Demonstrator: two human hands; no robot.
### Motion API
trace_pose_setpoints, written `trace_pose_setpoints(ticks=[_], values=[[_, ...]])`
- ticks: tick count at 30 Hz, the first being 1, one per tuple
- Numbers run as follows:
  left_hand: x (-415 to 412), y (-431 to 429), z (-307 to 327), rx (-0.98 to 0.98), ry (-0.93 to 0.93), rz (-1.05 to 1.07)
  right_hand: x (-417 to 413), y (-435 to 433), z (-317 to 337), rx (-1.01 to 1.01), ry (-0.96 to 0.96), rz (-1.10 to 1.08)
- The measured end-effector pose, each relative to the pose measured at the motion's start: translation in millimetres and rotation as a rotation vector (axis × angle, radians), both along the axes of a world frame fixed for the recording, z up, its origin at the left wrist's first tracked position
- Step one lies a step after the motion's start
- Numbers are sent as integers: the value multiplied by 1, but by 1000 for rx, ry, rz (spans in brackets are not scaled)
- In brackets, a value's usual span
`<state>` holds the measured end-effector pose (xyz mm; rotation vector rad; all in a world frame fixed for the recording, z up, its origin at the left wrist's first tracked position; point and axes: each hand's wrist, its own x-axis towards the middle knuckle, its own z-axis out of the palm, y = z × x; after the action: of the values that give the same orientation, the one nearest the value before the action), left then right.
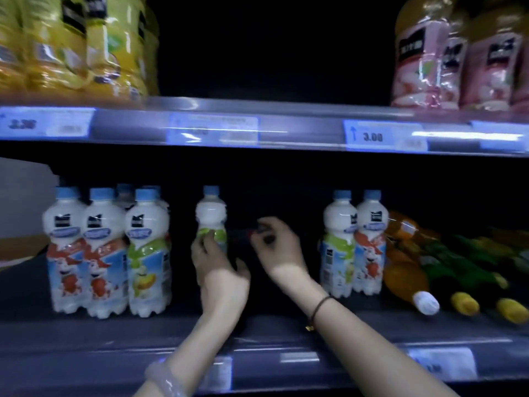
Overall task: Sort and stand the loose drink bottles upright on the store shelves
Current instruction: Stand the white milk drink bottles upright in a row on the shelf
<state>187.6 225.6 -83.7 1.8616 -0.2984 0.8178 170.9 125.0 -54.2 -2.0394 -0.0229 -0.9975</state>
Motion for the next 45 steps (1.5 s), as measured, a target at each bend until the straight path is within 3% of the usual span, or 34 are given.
trace_pose_setpoints(ticks=[2, 4, 6, 9, 17, 22, 26, 29, 35, 38, 40, 43, 45], values=[[-17, -25, 11, -2, -141, -74, -35, -33, 12, 22, -339, -192], [-26, -59, 24, 4, 17, -374, -60, -75, 22, 64, -459, -446], [-31, -94, 33, 39, 279, -632, -72, -113, 29, 212, -298, -515], [-31, -123, 31, 41, 451, -794, -69, -137, 25, 419, 84, -305], [-21, -54, 18, 186, 314, -597, -62, -96, -12, 381, 41, -50], [-22, 29, 14, 79, 202, -432, -48, -14, -14, 415, 97, 166], [-11, 65, 11, 126, 132, -153, -28, 42, -10, 446, 71, 210], [-8, 69, 8, 123, 156, -138, -24, 54, -9, 470, 72, 218], [-30, 57, -11, 50, 56, -159, -30, 41, -14, 299, 160, 169], [-62, 32, -9, -32, -182, -169, -39, 27, -13, 288, 185, 193], [-70, 4, -5, 33, -324, -244, -51, 5, -10, 242, 144, 154], [-75, -50, 5, 136, -281, -419, -81, -50, -5, -14, 133, -101], [-74, -89, 8, 200, -192, -524, -105, -94, -2, -348, 258, -449]])
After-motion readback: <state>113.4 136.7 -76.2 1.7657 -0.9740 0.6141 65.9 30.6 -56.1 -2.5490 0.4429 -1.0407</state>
